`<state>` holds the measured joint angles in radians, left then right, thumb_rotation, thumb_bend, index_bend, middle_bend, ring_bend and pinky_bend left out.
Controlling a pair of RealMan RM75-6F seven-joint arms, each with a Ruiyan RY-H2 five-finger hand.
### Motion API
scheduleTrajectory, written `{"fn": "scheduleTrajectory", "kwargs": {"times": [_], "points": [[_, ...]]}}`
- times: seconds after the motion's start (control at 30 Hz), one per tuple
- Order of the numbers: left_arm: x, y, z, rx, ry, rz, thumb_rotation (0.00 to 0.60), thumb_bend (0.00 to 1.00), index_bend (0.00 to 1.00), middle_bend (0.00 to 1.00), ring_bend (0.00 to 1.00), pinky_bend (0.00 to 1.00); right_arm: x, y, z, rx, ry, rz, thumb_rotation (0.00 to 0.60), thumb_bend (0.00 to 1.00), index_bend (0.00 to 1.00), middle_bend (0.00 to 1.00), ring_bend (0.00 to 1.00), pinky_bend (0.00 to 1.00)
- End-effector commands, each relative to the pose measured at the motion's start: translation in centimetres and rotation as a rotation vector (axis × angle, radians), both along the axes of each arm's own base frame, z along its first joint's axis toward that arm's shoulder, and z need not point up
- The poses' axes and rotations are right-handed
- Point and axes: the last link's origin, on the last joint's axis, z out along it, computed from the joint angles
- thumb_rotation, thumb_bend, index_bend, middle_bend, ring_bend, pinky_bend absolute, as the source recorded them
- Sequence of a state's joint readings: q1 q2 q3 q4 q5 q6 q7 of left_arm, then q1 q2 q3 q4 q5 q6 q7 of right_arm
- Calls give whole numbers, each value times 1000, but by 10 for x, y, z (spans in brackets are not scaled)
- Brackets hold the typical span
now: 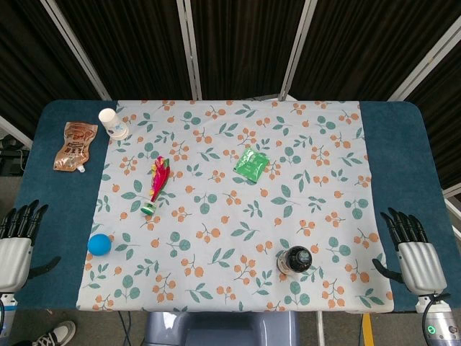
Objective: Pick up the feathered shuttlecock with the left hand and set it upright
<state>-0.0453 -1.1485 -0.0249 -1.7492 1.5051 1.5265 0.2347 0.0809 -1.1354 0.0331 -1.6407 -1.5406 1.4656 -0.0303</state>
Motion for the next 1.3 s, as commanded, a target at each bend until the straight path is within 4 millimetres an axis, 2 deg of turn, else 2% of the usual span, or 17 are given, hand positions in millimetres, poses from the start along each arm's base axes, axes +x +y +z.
{"fn": "scheduleTrajectory", "kwargs": {"times": [0.03,0.77,1.0,1.3], "points": [[0,0,0,-1,0,1,600,150,2,0,0,0,0,0,0,0,-1,0,600,131,68,0,0,0],[-2,5,-1,-13,-6,20,600,151,31,0,0,0,0,0,-1,-1,3,-6,600,131,69,0,0,0],[5,31,0,4,-24,26,600,177,104,0,0,0,0,0,0,2,-7,-12,600,131,69,0,0,0],[18,112,-8,11,14,49,600,247,197,0,0,0,-1,0,0,9,-21,-21,600,132,69,0,0,0]]}}
